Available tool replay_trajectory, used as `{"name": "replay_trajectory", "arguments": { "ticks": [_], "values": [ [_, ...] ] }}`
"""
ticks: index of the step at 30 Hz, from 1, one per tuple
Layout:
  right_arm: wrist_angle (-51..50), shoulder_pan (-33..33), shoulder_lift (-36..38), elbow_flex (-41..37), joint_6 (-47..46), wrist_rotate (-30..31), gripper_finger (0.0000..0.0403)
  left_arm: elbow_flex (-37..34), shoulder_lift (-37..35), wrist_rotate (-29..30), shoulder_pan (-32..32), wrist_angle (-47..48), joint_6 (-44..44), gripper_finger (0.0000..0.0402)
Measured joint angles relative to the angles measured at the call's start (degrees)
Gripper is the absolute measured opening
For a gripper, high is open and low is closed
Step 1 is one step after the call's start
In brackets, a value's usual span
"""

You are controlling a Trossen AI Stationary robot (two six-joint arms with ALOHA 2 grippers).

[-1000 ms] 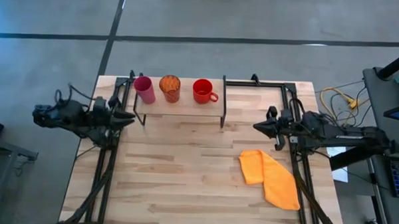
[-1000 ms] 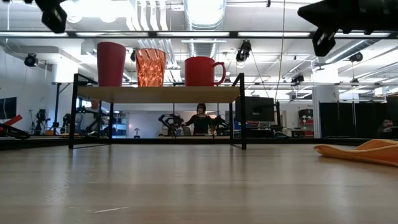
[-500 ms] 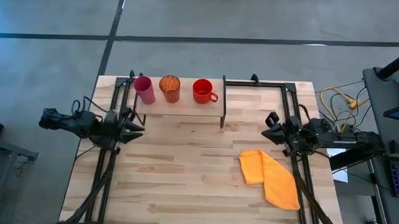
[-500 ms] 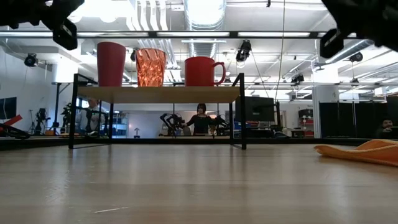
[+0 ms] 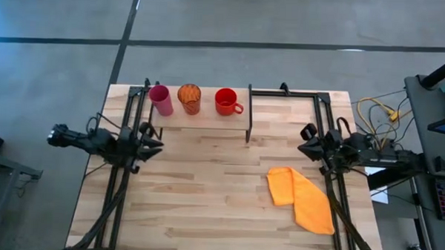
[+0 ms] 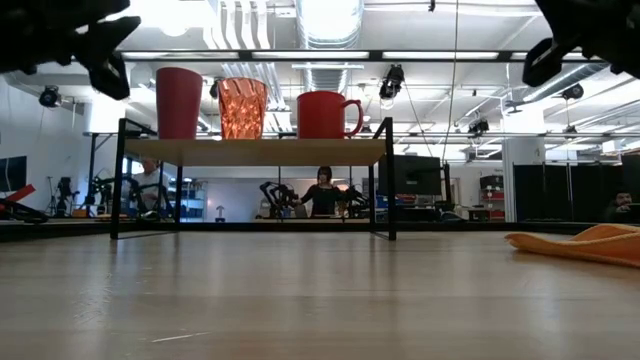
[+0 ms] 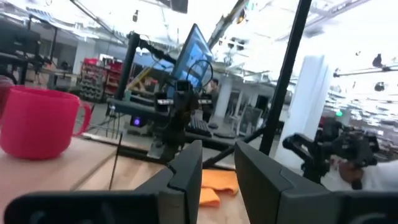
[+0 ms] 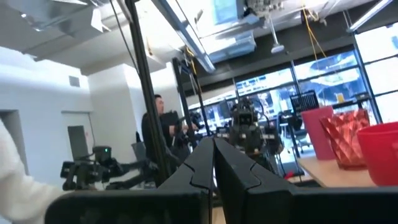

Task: Stack small to large cups/mugs on shelf
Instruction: Return to Home Position

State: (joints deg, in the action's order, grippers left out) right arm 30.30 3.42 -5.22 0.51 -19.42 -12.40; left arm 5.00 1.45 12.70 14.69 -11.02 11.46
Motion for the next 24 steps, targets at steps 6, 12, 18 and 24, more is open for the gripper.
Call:
{"name": "replay_trajectory", "arguments": {
  "ticks": [6, 12, 18, 24],
  "values": [
    [-2.85, -0.02, 1.12, 0.00, 0.38, 0.20, 0.0008, -4.49, 0.04, -0.05, 0.01, -6.11, 0.20, 0.0081],
    [-6.32, 0.00, 0.99, 0.00, 0.39, 0.45, 0.0009, -4.53, 0.01, -0.04, 0.01, -5.98, 0.10, 0.0081],
    [-8.24, 0.00, 1.03, 0.00, 1.05, 0.44, 0.0008, -4.56, 0.25, -0.05, 0.01, -6.00, 0.10, 0.0081],
    [-13.09, 0.00, 1.04, 0.00, 1.65, 0.41, 0.0009, -4.60, 0.74, -0.05, 0.01, -6.01, 0.10, 0.0081]
  ]
}}
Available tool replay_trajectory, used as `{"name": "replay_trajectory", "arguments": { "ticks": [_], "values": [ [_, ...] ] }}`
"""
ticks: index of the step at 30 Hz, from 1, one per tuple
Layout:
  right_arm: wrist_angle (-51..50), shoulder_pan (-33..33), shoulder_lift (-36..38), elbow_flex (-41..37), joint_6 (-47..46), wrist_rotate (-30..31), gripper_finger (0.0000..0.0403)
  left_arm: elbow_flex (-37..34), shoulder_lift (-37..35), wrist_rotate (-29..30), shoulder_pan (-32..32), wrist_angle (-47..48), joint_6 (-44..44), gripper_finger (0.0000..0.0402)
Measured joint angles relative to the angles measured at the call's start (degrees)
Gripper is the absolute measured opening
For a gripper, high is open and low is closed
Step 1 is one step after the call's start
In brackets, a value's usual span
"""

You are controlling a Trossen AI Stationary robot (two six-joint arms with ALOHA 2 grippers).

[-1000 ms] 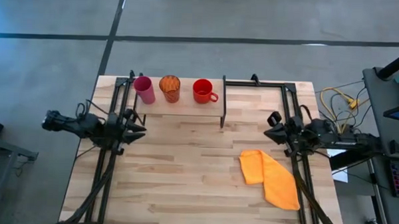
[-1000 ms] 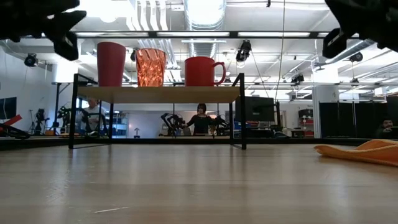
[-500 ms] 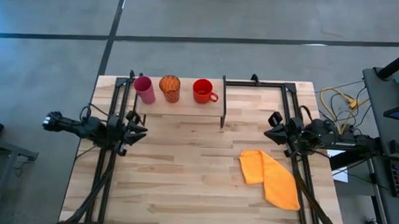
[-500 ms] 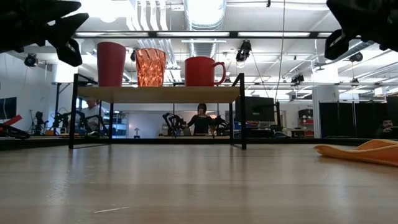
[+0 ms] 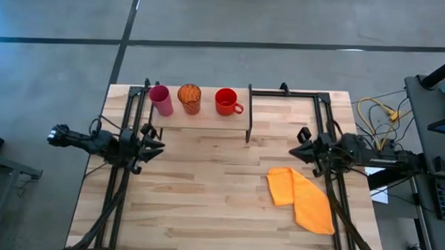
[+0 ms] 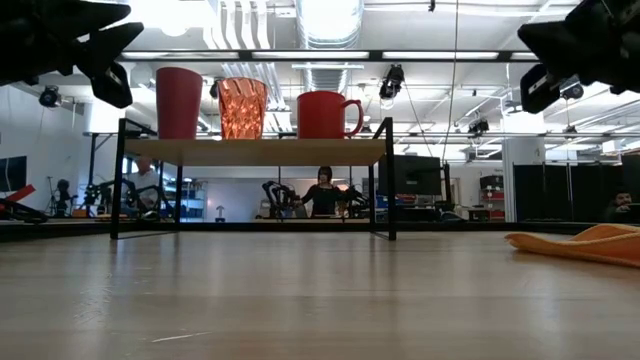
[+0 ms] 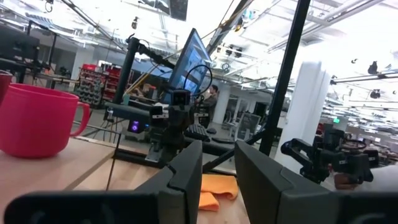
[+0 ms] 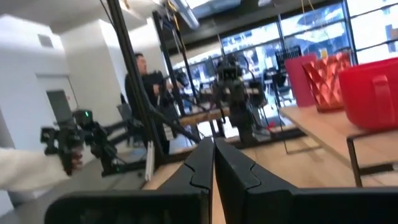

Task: Stack small to large cups/mugs on shelf
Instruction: Return to Home Position

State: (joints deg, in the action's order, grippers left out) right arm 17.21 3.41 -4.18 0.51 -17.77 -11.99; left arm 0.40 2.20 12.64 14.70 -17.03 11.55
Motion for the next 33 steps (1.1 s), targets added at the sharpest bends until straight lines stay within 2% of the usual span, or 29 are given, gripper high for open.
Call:
{"name": "replay_trajectory", "arguments": {
  "ticks": [4, 13, 20, 29, 33],
  "values": [
    [-2.61, 0.01, 0.02, 0.00, 3.10, -1.12, 0.0009, -0.01, 0.00, 0.00, 0.00, -0.01, 0.00, 0.0081],
    [-3.30, -0.02, 0.02, 0.00, 7.77, -9.31, 0.0009, 0.00, 0.04, 0.00, 0.00, -0.01, 0.00, 0.0081],
    [-3.41, 0.01, -0.03, 0.00, 8.50, -9.22, 0.0009, 0.00, 0.02, 0.00, 0.00, -0.03, 0.00, 0.0081],
    [-3.74, 0.00, -0.78, 0.02, 1.48, -8.98, 0.0009, -0.02, 0.07, 0.02, 0.00, -0.03, 0.00, 0.0081],
    [-3.72, 0.01, -0.84, 0.02, 1.28, -8.98, 0.0009, -0.02, 0.07, 0.00, 0.00, -0.03, 0.00, 0.0081]
  ]
}}
